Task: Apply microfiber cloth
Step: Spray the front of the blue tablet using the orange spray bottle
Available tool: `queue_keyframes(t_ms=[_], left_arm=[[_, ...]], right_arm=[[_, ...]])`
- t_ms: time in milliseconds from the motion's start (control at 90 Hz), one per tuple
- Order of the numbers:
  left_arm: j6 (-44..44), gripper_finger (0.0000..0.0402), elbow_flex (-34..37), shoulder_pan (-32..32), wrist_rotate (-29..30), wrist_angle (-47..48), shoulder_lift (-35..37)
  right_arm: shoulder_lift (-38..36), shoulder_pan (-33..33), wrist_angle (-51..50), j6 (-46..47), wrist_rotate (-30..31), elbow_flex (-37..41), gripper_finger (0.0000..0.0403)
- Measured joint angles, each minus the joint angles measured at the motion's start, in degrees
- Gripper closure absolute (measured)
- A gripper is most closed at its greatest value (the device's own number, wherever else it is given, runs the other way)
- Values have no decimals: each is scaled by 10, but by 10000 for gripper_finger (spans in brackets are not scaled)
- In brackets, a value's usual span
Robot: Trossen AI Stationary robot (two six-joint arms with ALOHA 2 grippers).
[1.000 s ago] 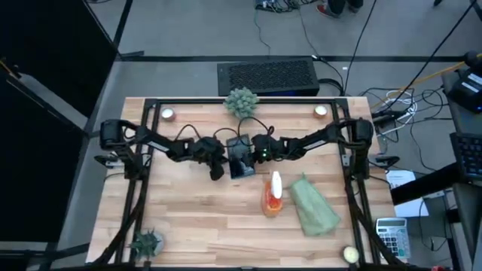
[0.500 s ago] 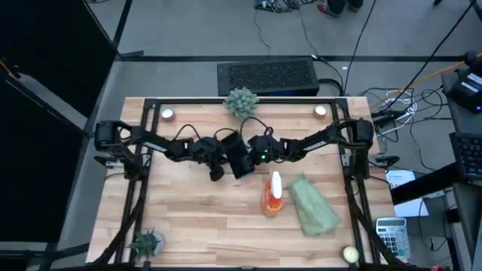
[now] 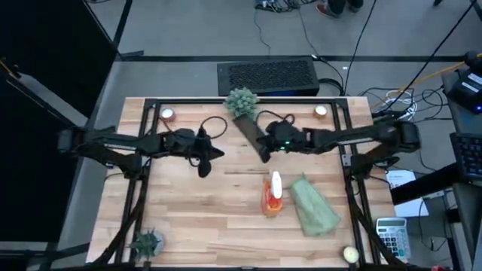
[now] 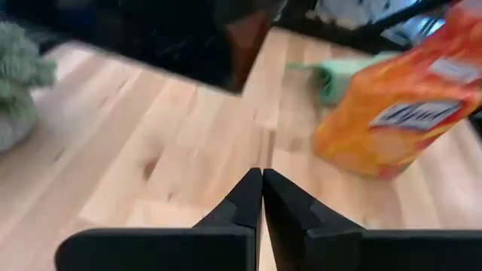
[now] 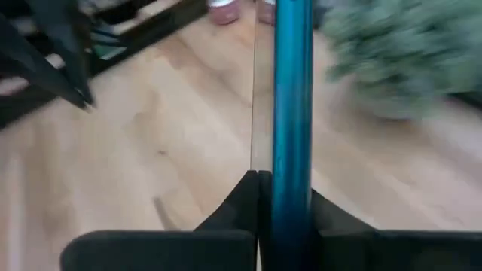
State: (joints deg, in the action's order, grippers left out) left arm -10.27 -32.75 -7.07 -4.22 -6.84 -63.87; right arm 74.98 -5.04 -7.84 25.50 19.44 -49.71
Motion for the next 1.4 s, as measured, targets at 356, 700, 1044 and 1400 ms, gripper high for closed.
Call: queue_keyframes(t_ms=[356,700,1044,1400], left_arm=[[-43,402,1,53,-18,-34,-42],[-103,402,1,137,-25,-231,-171],[-118,402,-59,194,-28,-310,-306],[-102,402,-143,199,-28,-296,-372]], right_arm=[[-173,100,-337,153,2,-2,396],[-151,236,-485,389,-52,-1,396],[-120,425,-465,576,-61,-1,396],[-4,497,-338,599,-28,-1,397]])
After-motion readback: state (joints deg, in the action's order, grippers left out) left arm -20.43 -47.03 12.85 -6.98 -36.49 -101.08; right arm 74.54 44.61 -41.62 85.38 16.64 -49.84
